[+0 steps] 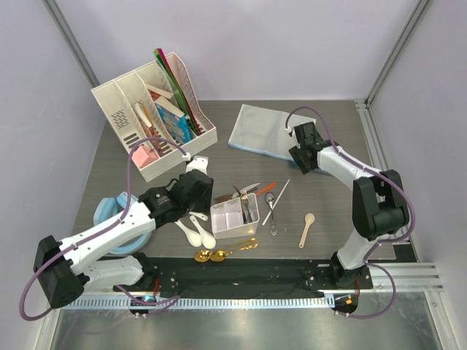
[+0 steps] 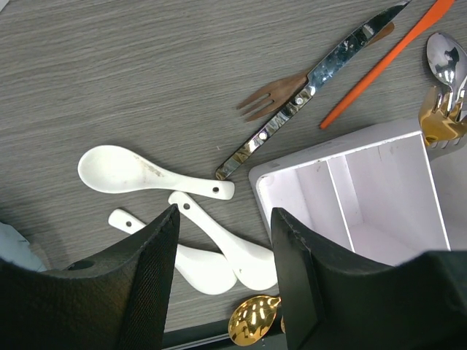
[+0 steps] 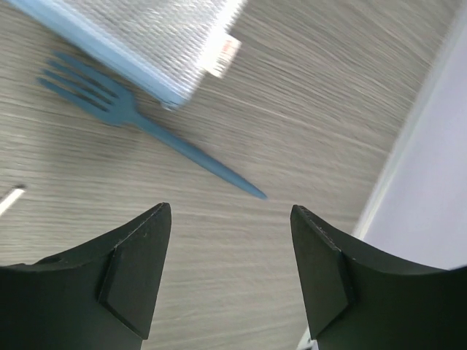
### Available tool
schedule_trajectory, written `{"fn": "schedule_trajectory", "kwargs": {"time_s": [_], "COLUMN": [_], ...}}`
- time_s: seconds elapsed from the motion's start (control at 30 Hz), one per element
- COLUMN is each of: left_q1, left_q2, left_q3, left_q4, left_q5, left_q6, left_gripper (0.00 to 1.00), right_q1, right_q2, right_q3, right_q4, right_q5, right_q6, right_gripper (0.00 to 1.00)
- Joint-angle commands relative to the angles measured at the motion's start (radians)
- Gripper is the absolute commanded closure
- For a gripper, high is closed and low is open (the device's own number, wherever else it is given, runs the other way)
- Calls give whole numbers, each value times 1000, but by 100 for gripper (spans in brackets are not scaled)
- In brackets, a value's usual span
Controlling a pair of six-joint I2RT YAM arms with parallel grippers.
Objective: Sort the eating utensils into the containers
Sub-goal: Pick up the fork at the center of the board.
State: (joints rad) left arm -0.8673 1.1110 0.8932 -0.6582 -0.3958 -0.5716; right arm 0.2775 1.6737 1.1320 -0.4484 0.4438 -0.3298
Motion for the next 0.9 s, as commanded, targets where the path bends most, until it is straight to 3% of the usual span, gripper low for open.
{"fn": "schedule_trajectory", "kwargs": {"time_s": [0.0, 0.4, 0.5, 0.63, 0.87], "left_q1": [4, 4, 4, 4, 5], "left_q2": [-13, 36, 59, 87, 115], "left_q3": [29, 73, 95, 139, 181], "left_q4": [13, -23, -32, -67, -98], "left_q5": [-3, -3, 8, 26, 15], "left_q6": [-5, 1, 1, 1, -2], "left_gripper": [46, 46, 46, 47, 47], "right_q1": [-6, -76, -124, -164, -173], "right_q2": [80, 193, 239, 311, 365], "right_q3": [69, 127, 178, 281, 344], "right_q4": [-24, -29, -71, -163, -266], "right_q5": [-164, -329, -428, -577, -671], "right_q6": [-69, -95, -84, -86, -75], "right_gripper": [28, 28, 30, 34, 43]}}
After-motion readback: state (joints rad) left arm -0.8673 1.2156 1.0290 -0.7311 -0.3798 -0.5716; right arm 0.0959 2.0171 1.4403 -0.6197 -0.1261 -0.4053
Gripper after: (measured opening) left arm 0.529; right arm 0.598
